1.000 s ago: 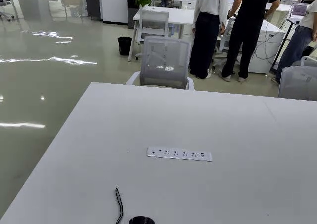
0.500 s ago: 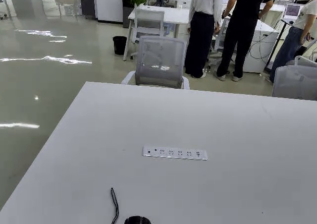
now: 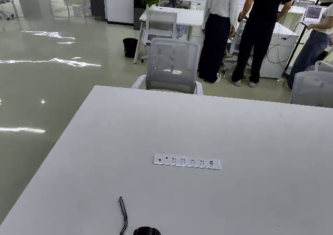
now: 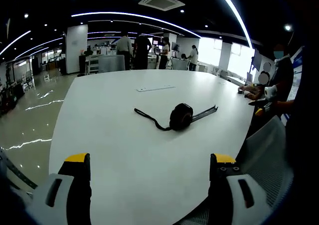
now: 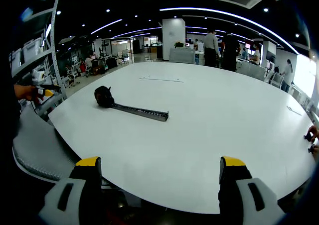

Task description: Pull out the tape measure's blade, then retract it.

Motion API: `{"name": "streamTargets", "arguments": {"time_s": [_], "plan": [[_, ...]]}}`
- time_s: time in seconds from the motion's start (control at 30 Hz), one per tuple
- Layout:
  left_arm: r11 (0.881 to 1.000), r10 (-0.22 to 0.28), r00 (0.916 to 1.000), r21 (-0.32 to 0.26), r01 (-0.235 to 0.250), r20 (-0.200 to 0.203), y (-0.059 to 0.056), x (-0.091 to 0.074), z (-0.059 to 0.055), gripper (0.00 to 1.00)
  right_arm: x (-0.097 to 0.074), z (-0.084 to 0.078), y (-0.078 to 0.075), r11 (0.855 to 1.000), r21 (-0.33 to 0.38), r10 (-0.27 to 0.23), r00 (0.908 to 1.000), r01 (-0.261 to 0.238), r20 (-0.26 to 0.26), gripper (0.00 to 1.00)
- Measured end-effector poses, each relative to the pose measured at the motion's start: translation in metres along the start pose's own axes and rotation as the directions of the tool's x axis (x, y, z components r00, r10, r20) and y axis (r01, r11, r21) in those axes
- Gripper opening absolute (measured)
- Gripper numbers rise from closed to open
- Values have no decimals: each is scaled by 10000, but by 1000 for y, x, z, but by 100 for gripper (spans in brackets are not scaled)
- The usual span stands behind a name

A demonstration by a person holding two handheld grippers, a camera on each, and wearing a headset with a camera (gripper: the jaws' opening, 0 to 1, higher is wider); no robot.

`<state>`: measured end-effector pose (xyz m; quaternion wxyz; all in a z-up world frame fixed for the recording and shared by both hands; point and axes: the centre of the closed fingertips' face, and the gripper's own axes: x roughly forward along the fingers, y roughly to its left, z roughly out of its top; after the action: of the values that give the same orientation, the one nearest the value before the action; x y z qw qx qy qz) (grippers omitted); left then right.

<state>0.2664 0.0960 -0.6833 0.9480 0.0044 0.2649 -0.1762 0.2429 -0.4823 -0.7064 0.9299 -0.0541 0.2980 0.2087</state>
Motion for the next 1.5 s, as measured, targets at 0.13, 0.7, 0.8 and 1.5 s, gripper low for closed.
{"name": "streamTargets", "arguments": {"time_s": [0.13, 0.7, 0.8, 1.5], "plan": [[10000, -13, 10000, -33, 13, -38, -1, 1, -1, 99, -3, 1, 0, 9999, 99, -94, 9999, 94, 41, 100], [9994, -90, 9992, -334, 77, -397, -16, 11, 10, 99, -1, 19, -2, 9999, -55, -134, 9984, 138, 557, 100], [9992, -247, 9982, -339, 229, -540, -24, 17, 15, 99, 3, 21, -4, 9999, -119, -74, 9988, 80, 486, 100], [9962, -577, 9868, 562, 669, -1516, -60, 62, 47, 99, 31, 29, 2, 9978, -473, 478, 9987, -469, 189, 100]]}}
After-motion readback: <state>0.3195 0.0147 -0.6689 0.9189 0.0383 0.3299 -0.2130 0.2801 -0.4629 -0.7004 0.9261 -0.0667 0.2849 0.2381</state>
